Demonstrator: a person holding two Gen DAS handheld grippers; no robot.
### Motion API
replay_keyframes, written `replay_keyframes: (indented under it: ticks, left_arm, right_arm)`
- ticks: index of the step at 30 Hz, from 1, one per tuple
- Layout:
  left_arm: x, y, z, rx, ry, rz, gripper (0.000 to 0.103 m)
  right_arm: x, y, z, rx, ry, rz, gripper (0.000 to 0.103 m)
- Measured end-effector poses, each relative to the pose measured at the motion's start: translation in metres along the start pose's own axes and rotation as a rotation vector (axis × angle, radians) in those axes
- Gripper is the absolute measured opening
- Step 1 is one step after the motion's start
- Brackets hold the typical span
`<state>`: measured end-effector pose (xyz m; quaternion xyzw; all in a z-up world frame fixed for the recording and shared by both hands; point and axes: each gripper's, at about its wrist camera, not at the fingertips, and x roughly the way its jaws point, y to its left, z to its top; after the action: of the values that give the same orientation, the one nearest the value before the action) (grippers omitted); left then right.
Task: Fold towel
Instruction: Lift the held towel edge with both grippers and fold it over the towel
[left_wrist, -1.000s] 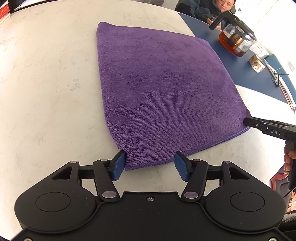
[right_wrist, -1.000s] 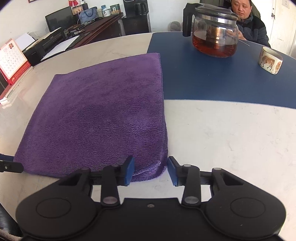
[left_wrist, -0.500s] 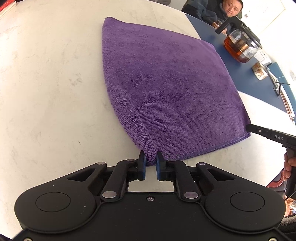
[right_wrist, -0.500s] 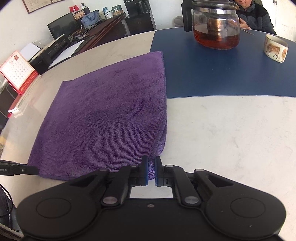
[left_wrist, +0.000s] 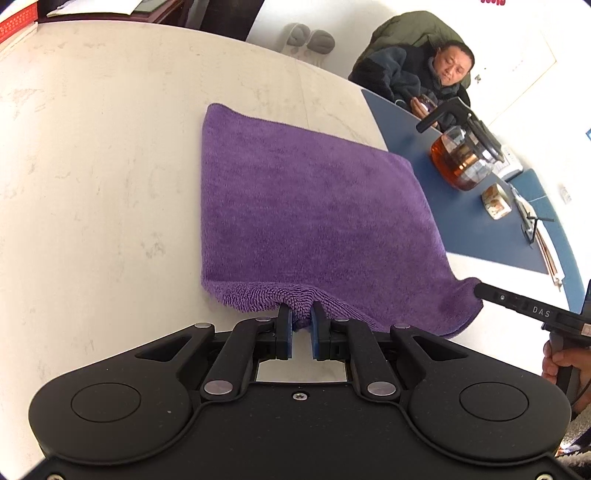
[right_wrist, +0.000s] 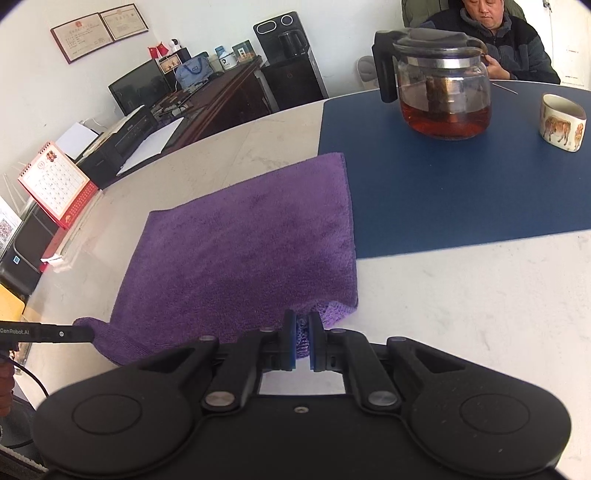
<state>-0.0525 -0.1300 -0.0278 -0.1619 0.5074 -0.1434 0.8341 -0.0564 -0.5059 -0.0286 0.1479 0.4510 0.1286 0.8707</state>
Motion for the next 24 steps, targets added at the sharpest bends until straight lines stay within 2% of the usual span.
replay_keyframes:
  ticks: [9, 16, 24]
  left_arm:
    - [0.006, 0.005, 0.05, 0.01, -0.066, -0.013, 0.009]
    - [0.017, 0.008, 0.1, 0.039, -0.107, -0.013, 0.009]
    - [0.039, 0.016, 0.137, 0.044, -0.108, -0.005, 0.009]
  right_arm:
    - [0.018, 0.006, 0.038, -0.03, -0.03, 0.011, 0.006]
    - [0.038, 0.005, 0.079, -0.075, -0.064, 0.01, 0.006]
    - [0.07, 0.002, 0.116, -0.098, -0.087, 0.006, 0.006]
